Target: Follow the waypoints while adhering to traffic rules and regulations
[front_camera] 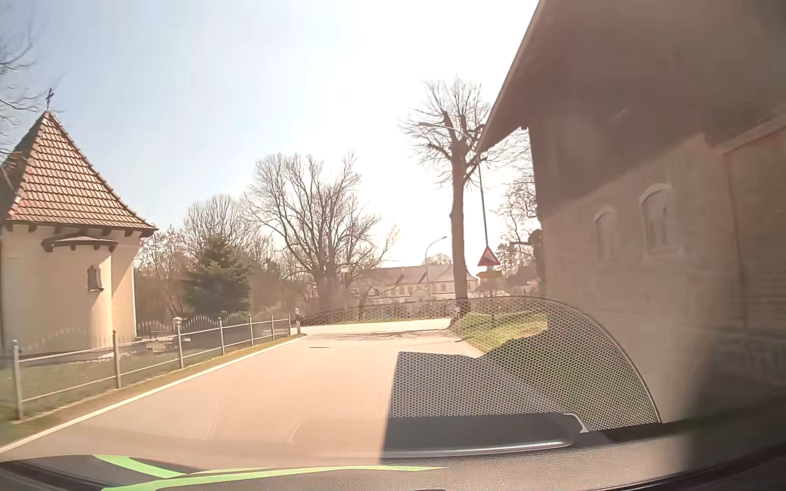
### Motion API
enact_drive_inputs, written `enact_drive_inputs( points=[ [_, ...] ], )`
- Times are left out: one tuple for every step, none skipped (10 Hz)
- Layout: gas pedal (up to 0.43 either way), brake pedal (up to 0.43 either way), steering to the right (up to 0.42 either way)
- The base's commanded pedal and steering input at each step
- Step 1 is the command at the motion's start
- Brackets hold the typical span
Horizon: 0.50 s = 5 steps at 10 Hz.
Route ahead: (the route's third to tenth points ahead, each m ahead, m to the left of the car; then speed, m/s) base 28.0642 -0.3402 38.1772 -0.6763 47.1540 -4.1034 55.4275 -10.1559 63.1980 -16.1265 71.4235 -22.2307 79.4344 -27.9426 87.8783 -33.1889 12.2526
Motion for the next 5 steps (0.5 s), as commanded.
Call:
enact_drive_inputs(
  points=[
    [0.000,0.000,0.000],
    [0.000,0.000,0.000],
    [0.000,0.000,0.000],
    [0.000,0.000,0.000],
    [0.000,0.000,0.000]
  ],
)
